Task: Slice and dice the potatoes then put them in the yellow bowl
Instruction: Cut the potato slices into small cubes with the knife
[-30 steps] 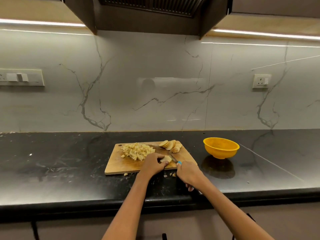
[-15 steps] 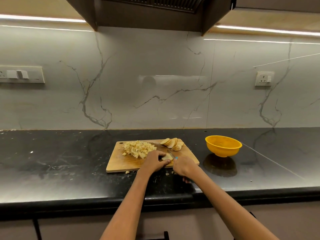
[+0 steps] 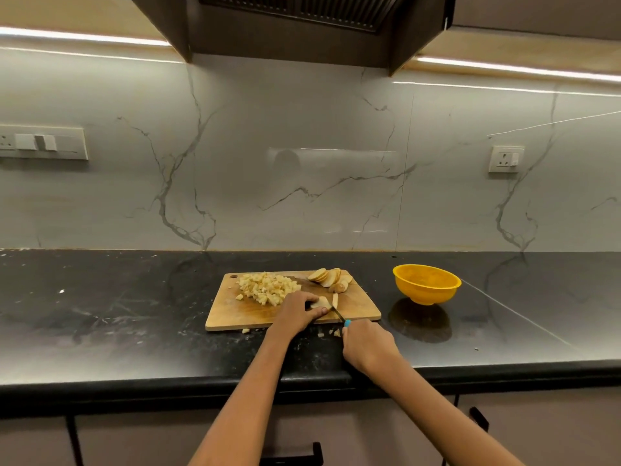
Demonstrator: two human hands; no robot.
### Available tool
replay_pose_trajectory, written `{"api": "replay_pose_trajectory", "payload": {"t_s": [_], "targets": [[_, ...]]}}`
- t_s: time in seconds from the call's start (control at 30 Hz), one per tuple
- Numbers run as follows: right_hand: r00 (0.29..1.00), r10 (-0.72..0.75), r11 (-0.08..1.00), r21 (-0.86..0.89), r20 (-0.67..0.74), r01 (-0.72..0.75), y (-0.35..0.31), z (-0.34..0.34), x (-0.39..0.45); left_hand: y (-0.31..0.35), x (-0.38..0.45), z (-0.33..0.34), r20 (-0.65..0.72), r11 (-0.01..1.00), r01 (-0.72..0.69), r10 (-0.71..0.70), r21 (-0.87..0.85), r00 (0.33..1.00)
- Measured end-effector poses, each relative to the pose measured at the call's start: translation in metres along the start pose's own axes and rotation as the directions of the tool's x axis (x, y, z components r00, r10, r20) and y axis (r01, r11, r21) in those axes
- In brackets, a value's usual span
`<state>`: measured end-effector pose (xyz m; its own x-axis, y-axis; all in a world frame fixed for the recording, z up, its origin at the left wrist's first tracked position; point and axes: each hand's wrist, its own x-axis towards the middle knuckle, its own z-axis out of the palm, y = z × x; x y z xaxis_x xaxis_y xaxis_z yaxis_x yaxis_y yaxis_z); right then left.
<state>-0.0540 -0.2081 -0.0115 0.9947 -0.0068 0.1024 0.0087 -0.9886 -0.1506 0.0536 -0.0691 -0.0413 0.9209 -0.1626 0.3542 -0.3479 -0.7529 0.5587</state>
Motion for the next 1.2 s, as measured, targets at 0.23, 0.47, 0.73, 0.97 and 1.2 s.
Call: {"api": "replay_pose_trajectory", "payload": {"t_s": [0.23,0.47,0.73,0.97,1.2], "targets": [[0.991,0.097,0.978,0.193,-0.087,-0.079,0.011,0.001,-0.015,-0.002,-0.001,0.002,-0.044,1.0,-0.012,0.011,-0.012,0.999],[0.997,0.04,0.977,0.214,-0.073,-0.024,0.002,0.01,0.017,-0.002,-0.003,0.002,-0.046,0.999,-0.031,0.03,-0.015,0.998],[0.999,-0.034,0.994,0.102,-0.019,0.035,-0.003,0.001,0.011,-0.001,-0.002,-0.001,-0.05,0.998,-0.048,0.046,-0.029,0.998],[0.979,0.006,0.991,0.126,0.205,-0.033,-0.019,-0.01,0.046,-0.001,-0.001,-0.003,-0.01,0.998,-0.04,0.039,-0.045,0.999],[0.994,-0.034,0.999,-0.026,0.099,0.036,-0.02,-0.003,0.036,0.002,-0.005,-0.004,-0.029,0.998,-0.037,0.035,-0.056,0.999]]}}
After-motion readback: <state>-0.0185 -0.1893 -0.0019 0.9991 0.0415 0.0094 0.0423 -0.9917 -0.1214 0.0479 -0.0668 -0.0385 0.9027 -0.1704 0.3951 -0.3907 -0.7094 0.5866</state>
